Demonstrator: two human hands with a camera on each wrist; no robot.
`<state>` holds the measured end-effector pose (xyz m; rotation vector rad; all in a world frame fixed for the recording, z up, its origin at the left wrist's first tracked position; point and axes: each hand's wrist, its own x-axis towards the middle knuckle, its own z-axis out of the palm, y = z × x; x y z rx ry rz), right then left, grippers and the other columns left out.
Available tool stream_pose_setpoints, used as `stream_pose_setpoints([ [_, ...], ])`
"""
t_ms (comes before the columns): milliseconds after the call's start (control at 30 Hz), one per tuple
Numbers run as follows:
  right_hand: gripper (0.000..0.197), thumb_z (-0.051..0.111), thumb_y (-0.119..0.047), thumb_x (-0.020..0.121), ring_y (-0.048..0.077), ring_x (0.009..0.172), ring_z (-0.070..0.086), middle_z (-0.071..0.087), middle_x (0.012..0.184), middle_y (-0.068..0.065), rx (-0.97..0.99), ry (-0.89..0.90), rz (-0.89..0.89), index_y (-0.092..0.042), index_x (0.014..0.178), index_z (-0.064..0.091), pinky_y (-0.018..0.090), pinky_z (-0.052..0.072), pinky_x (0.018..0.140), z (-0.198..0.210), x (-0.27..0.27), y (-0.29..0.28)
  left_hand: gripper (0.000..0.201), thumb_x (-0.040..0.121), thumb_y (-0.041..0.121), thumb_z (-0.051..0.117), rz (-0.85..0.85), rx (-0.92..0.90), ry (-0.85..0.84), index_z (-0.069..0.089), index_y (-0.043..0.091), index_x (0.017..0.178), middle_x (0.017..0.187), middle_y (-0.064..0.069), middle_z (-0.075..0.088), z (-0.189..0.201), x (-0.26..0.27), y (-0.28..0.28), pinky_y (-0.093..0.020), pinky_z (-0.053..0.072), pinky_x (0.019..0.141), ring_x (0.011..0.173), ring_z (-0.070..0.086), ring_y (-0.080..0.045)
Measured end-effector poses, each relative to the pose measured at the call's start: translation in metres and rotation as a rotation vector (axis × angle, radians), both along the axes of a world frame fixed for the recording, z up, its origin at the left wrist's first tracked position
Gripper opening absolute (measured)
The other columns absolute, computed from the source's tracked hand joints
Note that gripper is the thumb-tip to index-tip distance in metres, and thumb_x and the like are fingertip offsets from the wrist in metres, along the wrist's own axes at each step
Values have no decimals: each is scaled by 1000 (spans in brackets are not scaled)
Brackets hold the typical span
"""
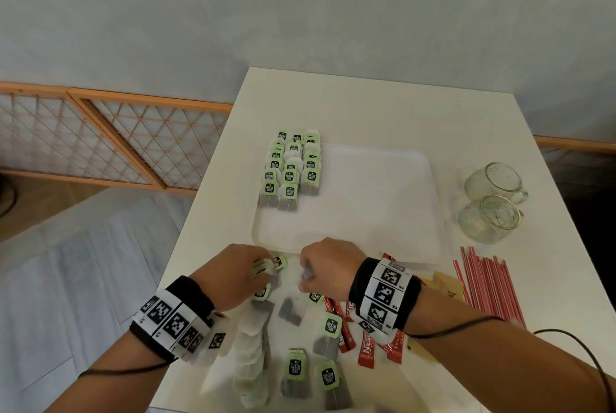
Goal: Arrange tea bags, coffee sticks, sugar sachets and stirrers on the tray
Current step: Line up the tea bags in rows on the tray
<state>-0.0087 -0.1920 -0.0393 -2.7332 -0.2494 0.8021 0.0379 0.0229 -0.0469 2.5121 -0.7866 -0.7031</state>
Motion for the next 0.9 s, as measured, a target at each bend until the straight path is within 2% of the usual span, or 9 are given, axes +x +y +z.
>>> stream_pose_setpoints([
  [100,40,68,-50,91,25,71,66,65,73,2,-40,-25,-44,-12,77,64,38,58,73,0,1,-1,10,90,31,65,43,-18,2,68,25,98,84,14,64,-3,2,-3,-18,43,66,71,59,-4],
  [167,45,70,-51,89,24,63,61,59,65,1,-72,-34,-67,-14,67,56,32,53,64,1,1,-1,11,88,32,68,65,-31,6,68,25,98,84,15,66,-3,2,-5,-14,44,64,72,59,-2],
  [267,46,73,-52,86,22,61,57,57,66,-1,-93,-37,-88,-15,67,53,28,41,56,2,1,-2,9,86,33,73,81,-48,37,67,26,87,72,14,66,-1,4,-9,-13,44,59,65,59,-1],
  [400,45,72,-47,86,22,58,55,54,62,-1,-57,-10,-100,-16,62,49,26,37,52,-1,2,-3,14,82,31,75,118,-91,117,67,23,73,55,14,64,5,7,-14,-26,49,58,50,56,-2],
  [567,43,67,-37,87,19,49,45,45,52,-3,40,74,-159,-16,55,46,26,37,51,-4,1,-9,21,83,25,77,200,-187,196,68,11,70,50,6,62,13,9,-22,-17,40,46,40,51,-2],
  [667,34,64,-37,85,19,53,47,49,55,0,161,121,-201,-17,60,52,31,42,55,-4,0,-15,19,84,20,76,262,-230,252,70,5,73,50,2,60,18,12,-27,-19,39,44,38,48,-5],
  [800,32,65,-34,85,16,54,47,52,61,2,311,55,-286,-10,66,56,31,43,57,4,-1,-23,22,86,20,70,328,-256,329,70,-1,79,53,-10,58,19,14,-31,-25,40,45,39,48,-16],
  [867,31,66,-34,85,12,55,48,53,61,-2,372,-21,-328,-14,65,54,27,42,57,9,-1,-25,25,85,24,68,380,-285,353,70,-2,82,65,-24,63,18,16,-33,-28,42,46,43,50,-18],
  [900,30,67,-33,86,9,55,48,54,61,-4,400,-56,-346,-16,65,53,24,41,57,10,-1,-26,27,84,26,67,395,-299,352,70,-1,82,71,-26,65,17,17,-35,-28,42,47,45,49,-17],
])
